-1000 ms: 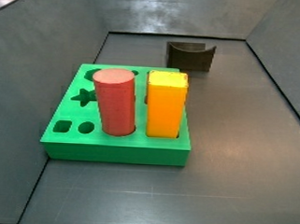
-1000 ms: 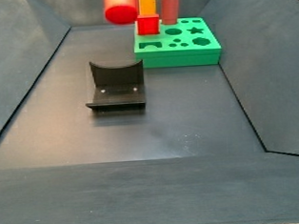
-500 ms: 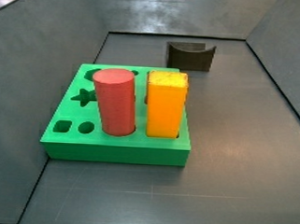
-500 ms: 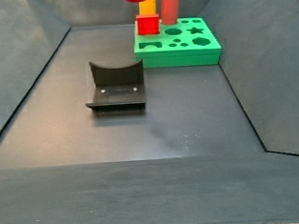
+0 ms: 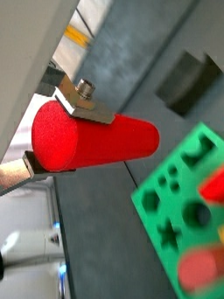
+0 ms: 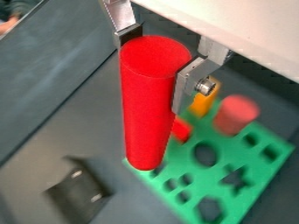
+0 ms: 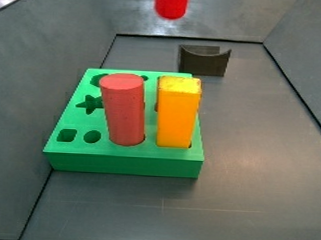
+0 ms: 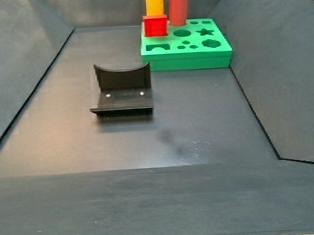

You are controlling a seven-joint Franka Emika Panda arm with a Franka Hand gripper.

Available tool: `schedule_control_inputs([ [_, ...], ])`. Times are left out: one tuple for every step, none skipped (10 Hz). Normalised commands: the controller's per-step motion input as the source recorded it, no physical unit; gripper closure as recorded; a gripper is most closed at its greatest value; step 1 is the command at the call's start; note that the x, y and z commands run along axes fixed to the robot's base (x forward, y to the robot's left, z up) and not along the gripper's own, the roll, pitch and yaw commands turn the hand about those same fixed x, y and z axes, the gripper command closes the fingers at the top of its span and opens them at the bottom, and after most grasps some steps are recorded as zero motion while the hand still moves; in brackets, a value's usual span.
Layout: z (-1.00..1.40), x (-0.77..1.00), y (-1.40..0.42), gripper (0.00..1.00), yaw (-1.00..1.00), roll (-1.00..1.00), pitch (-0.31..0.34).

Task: Pick up the round object. Move up. Place the round object on the fixture. Regrasp the round object. Move to above the board. Insert the round object.
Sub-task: Move to above the board, then insert the round object.

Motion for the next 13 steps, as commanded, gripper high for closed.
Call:
schedule_control_inputs([
  [0.03, -0.14, -0.19, 1.0, -0.05, -1.0, 0.024],
  [0.03, -0.09, -0.08, 1.0, -0.04, -0.87, 0.014],
  [0.02, -0.08, -0.06, 1.0, -0.03, -0.71, 0.001],
  [0.0, -0.05, -0.02, 1.0, -0.02, -0.43, -0.014],
  [0.0, -0.04, 0.0, 1.0, -0.01, -0.27, -0.017],
  [-0.03, 0.0, 0.0, 1.0, 0.0, 0.0, 0.0],
  [-0.04, 0.0, -0.02, 1.0, 0.0, 0.0, -0.006],
  [-0.17, -0.24, 0.02, 1.0, 0.0, -0.05, -0.111],
  [-0.29, -0.6, 0.0, 1.0, -0.08, 0.0, -0.147],
  [-0.39, -0.63, 0.0, 1.0, -0.15, -0.02, -0.177],
  [-0.49, -0.51, 0.0, 1.0, -0.18, -0.03, -0.113],
  [-0.57, -0.3, 0.0, 1.0, -0.17, -0.09, -0.059],
  [-0.61, -0.09, 0.0, 1.0, -0.16, -0.19, -0.054],
])
